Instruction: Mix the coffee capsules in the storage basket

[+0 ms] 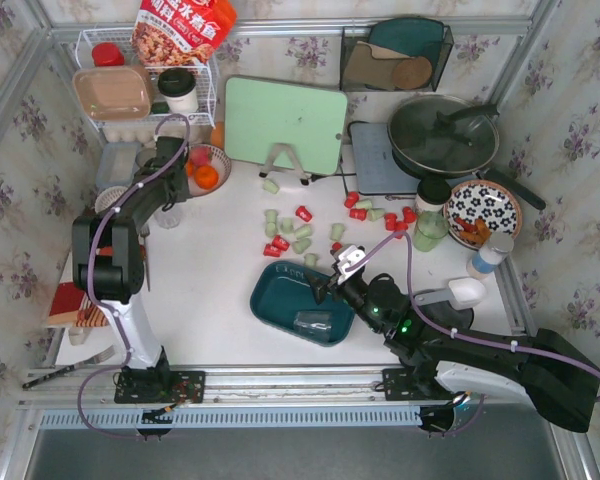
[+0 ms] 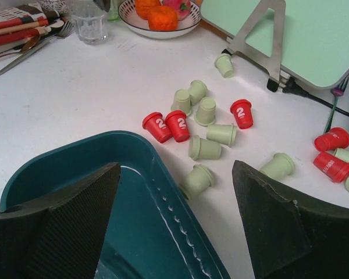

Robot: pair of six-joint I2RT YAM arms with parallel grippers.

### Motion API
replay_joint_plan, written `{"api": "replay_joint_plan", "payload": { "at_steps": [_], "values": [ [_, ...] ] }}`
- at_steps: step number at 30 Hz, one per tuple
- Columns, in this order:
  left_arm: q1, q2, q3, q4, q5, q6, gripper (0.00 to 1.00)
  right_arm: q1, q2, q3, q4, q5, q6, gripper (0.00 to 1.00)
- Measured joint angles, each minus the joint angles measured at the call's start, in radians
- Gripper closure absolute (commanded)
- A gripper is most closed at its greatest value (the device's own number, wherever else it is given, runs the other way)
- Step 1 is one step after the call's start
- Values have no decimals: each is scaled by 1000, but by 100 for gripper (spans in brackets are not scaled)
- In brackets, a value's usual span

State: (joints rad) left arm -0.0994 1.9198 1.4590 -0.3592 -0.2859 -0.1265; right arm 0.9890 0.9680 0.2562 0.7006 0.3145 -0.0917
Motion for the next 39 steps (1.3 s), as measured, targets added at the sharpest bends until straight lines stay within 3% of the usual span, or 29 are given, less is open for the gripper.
{"api": "replay_joint_plan", "payload": {
  "at_steps": [5, 12, 16, 30, 39],
  "values": [
    [16, 51, 41, 7, 2, -13, 99, 0, 0, 0, 0, -4, 0, 14],
    [27, 69, 60, 11, -1, -37, 49, 0, 11, 5, -3, -4, 0, 14],
    [27, 28, 27, 18, 9, -54, 34, 0, 26, 11, -6, -3, 0, 14],
    [-3, -259, -66, -16, 78, -96, 32, 0, 95, 58, -50, 50, 20, 14],
    [-199, -626, -256, -151, 150, -117, 32, 0, 11, 79, -145, 146, 146, 20]
  ]
}}
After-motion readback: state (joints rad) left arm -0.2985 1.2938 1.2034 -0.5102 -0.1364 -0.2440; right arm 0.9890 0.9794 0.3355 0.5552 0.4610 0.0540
